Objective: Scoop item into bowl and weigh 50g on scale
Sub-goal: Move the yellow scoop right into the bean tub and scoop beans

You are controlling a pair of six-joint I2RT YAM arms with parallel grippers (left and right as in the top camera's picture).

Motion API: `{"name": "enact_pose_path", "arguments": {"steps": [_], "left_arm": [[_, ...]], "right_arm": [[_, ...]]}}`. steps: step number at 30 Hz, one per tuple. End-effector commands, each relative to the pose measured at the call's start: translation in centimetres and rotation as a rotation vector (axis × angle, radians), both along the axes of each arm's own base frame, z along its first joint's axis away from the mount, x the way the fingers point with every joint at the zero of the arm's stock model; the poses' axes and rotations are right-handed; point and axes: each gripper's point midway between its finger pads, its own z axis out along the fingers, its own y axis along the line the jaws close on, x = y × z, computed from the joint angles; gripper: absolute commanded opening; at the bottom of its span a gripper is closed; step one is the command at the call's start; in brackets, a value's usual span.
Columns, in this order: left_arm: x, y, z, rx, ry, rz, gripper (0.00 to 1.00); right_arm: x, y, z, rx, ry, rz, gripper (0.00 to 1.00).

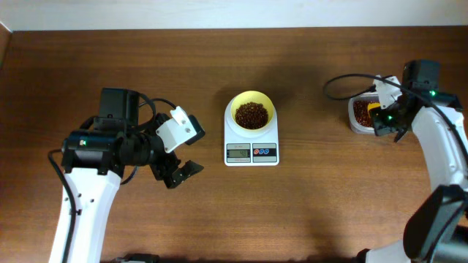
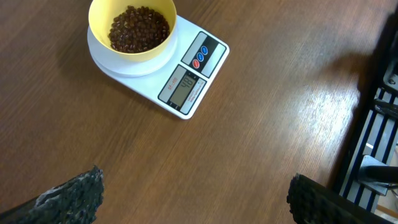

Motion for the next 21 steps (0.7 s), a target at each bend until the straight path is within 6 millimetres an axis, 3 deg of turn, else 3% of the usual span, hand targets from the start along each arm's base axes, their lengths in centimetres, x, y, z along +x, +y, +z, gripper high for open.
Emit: {"name": "enact_pose_path", "arguments": {"steps": [1,3,5,13,21], "left_arm": [[0.0,0.0,0.8,0.0,-0.038,-0.014,0.99],[0.0,0.0,0.8,0.0,-0.038,-0.014,0.99],[0.0,0.0,0.8,0.0,-0.038,-0.014,0.99],[0.0,0.0,0.8,0.0,-0.038,-0.014,0.99],[0.0,0.0,0.8,0.0,-0.038,-0.014,0.99]], "right_arm": [[0.4,1.3,-2.0,0.117,0.025,-0.059,0.04],[0.8,3.0,-2.0,0.227,0.013,-0.06,0.04],[1.0,3.3,-1.6,0.29,-0.006,-0.058,0.04],[-0.1,-3.0,-1.3,0.313,-0.041,-0.268,0.04],[-0.2,-4.0,1.4,0.527,-0.154,-0.297,0.04]]}}
